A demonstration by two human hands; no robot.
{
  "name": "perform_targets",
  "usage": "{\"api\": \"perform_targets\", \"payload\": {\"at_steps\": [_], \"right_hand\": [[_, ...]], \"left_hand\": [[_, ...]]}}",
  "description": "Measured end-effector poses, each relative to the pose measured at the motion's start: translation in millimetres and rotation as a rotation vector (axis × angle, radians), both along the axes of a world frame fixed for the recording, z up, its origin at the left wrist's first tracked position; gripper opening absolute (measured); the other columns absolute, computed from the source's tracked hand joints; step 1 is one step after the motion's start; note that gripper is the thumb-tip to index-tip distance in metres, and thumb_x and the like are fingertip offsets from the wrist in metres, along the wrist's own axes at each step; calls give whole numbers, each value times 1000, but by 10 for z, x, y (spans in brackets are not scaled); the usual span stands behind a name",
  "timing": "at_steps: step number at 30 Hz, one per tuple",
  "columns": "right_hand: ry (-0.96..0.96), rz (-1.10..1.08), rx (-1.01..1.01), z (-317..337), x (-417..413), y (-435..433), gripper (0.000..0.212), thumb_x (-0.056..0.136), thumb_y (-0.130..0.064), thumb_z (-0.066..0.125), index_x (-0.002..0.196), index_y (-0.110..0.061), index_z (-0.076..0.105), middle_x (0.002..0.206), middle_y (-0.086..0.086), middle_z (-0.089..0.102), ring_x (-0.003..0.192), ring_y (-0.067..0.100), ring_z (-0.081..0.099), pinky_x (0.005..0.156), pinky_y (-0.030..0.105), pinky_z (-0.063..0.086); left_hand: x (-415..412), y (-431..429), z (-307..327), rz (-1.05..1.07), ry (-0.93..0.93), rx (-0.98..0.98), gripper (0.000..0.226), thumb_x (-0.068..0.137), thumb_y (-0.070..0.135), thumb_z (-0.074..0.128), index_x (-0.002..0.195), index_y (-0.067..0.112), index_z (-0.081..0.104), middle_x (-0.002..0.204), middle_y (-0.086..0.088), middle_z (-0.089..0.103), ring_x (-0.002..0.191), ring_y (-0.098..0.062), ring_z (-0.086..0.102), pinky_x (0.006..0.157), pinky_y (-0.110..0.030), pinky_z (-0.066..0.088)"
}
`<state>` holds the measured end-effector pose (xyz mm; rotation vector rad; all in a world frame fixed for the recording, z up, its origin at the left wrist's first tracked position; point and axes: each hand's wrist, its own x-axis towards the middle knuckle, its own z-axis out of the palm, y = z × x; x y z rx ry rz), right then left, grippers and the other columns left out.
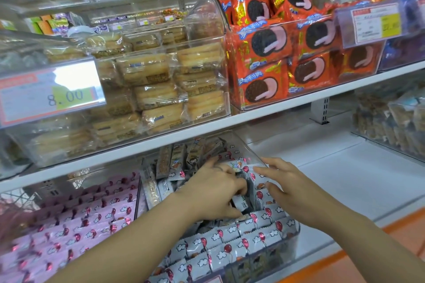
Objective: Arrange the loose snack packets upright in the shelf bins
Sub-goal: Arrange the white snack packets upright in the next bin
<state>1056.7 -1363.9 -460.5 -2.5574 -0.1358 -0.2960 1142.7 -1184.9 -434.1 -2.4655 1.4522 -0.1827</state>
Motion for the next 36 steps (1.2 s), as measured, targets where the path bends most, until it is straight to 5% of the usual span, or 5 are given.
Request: {"api": "perform_targets", "payload": {"at_steps": [7,13,17,26,36], "right_hand": [[15,5,21,28,-25,0,45,100,-16,40,143,-29,38,150,-16,21,138,4,20,105,17,26],[14,3,-2,17,-18,-9,42,101,-19,39,142,-30,40,150,-16,20,139,4,18,109,19,23],[8,-5,-3,5,-13,6,42,101,-20,40,141,-30,40,150,-16,22,138,3,19,108,18,23],[8,-12,13,-15,-5,15,41,100,-20,41,140,-29,42,150,-15,22,139,3,22,111,22,25],[-97,-41,52,-37,-2,-16,37,96,-22,49,132,-31,51,143,-17,34,129,2,35,100,14,30]], "left_hand": [[7,-30,13,79,27,-135,39,81,41,59,118,27,56,112,5,62,114,-14,51,108,-38,31],[-90,308,288,201,391,-586,23,91,33,42,111,36,54,83,13,64,54,6,50,49,-10,34],[-73,480,272,249,400,-662,54,80,54,25,115,29,57,108,21,54,96,-2,51,72,0,32],[0,480,307,385,284,-448,27,90,31,48,115,40,55,89,11,67,58,0,54,59,-17,44],[58,-313,162,213,125,-269,40,95,27,50,135,31,50,126,-3,61,104,-23,61,76,-33,52]]}}
